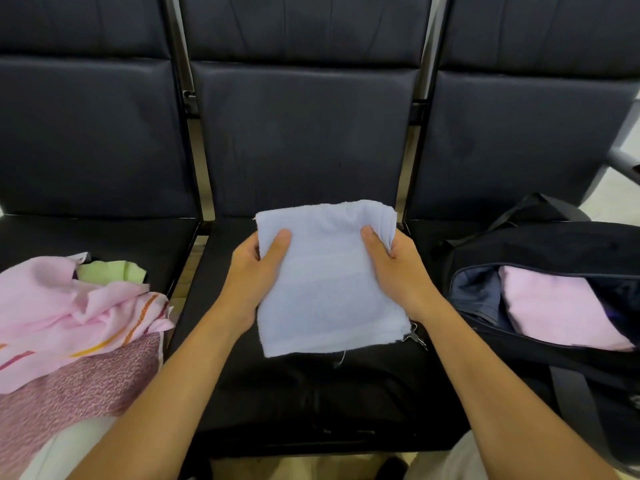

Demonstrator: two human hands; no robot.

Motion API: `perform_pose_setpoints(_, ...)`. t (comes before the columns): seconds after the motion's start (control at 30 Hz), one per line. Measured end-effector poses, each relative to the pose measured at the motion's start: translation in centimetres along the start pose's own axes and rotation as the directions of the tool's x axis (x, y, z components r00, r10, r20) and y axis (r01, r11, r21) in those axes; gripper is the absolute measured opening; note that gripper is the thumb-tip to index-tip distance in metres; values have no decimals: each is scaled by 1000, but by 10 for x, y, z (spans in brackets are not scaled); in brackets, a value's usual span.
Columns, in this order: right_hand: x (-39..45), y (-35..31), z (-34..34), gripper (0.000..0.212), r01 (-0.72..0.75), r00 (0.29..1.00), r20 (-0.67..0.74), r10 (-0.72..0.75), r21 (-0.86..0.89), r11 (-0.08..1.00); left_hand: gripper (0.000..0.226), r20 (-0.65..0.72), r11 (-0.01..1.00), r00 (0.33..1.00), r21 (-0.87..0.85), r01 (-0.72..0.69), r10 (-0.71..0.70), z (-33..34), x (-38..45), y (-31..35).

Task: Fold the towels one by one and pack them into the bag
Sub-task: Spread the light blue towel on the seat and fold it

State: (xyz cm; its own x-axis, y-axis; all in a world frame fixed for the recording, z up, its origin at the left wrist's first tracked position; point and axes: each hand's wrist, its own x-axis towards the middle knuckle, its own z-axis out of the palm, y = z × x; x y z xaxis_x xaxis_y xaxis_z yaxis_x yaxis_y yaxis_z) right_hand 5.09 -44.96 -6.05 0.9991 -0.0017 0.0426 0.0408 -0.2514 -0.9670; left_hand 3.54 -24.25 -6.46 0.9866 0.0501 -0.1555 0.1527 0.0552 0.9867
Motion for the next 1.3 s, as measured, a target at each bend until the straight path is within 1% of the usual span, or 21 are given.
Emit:
perform_pose_setpoints(0.03, 0, 1, -2, 11, -8, 1000, -12, 8, 4, 1000, 34, 95, 983, 986, -110, 144, -134, 1, -2, -1)
perform_pose_setpoints(0.07, -1, 1, -4, 17, -23, 999, -22, 23, 3, 1000, 36, 204, 950, 956, -188, 250, -211, 2, -5, -3)
perform_pose_setpoints(0.1, -1, 1, -7, 23, -36, 999, -23, 36, -9, 999, 36, 280, 929, 936, -235, 284, -215, 6, -10, -8)
perform_pose_setpoints(0.13, -2, 0, -10, 28, -43, 999, -20, 42, -24, 999, 35, 312, 933, 934, -253, 255, -171, 10, -13, -16)
perform_pose_setpoints(0.17, -3, -3, -13, 29, -41, 999, -14, 40, -38, 998, 35, 301, 954, 947, -233, 187, -112, 14, -16, -24)
perform_pose_setpoints(0.27, -10, -8, -25, 24, -56, 998, -16, 55, -30, 998, 38, 147, 997, 988, -73, -30, 41, 28, -22, -34)
perform_pose_setpoints(0.33, -17, -8, -36, 22, -97, 995, -34, 97, 3, 995, 36, 77, 994, 991, -28, -107, 109, 40, -26, -33)
perform_pose_setpoints(0.4, -27, -4, -51, 23, -179, 984, -20, 180, 33, 983, 34, 55, 990, 989, -17, -139, 139, 57, -30, -32)
perform_pose_setpoints(0.5, -41, 3, -82, 30, -308, 949, 85, 303, 56, 950, 31, 49, 989, 988, -11, -145, 145, 87, -33, -34)
perform_pose_setpoints(0.53, -44, 5, -92, 32, -318, 944, 113, 311, 43, 947, 31, 45, 991, 990, -10, -137, 137, 97, -32, -35)
perform_pose_setpoints(0.6, -49, 5, -110, 33, -295, 950, 109, 291, 17, 955, 32, 54, 992, 991, -20, -121, 122, 117, -31, -35)
perform_pose_setpoints(0.67, -54, 9, -128, 26, -275, 960, 50, 274, 11, 961, 33, 81, 995, 991, -23, -100, 102, 139, -29, -34)
perform_pose_setpoints(0.73, -60, 17, -147, 20, -307, 951, -37, 307, 8, 952, 34, 103, 998, 993, 19, -56, 54, 161, -28, -32)
perform_pose_setpoints(0.8, -65, 28, -171, 19, -361, 925, -115, 362, 29, 932, 42, 127, 995, 992, 93, -20, 8, 185, -28, -32)
perform_pose_setpoints(0.9, -73, 42, -204, 16, -431, 877, -197, 438, 82, 899, 58, 179, 995, 984, 101, -3, -15, 213, -27, -36)
perform_pose_setpoints(0.93, -74, 47, -215, 17, -454, 859, -219, 463, 90, 886, 58, 207, 994, 978, 111, -12, -11, 222, -26, -38)
perform_pose_setpoints(1.0, -74, 60, -234, 17, -495, 827, -260, 499, 84, 865, 46, 280, 980, 960, 195, -44, -13, 244, -23, -41)
perform_pose_setpoints(1.03, -73, 69, -243, 15, -511, 817, -275, 506, 61, 858, 40, 316, 969, 948, 244, -44, -37, 255, -21, -44)
perform_pose_setpoints(1.1, -72, 84, -256, 14, -533, 805, -307, 508, 3, 846, 37, 354, 949, 929, 315, -7, -110, 273, -17, -48)
perform_pose_setpoints(1.2, -66, 107, -276, 19, -546, 793, -356, 495, -55, 836, 40, 380, 936, 916, 352, -12, -131, 302, -8, -53)
perform_pose_setpoints(1.3, -57, 125, -292, 37, -540, 782, -457, 424, -156, 827, 46, 431, 941, 892, 338, -19, -137, 322, 2, -58)
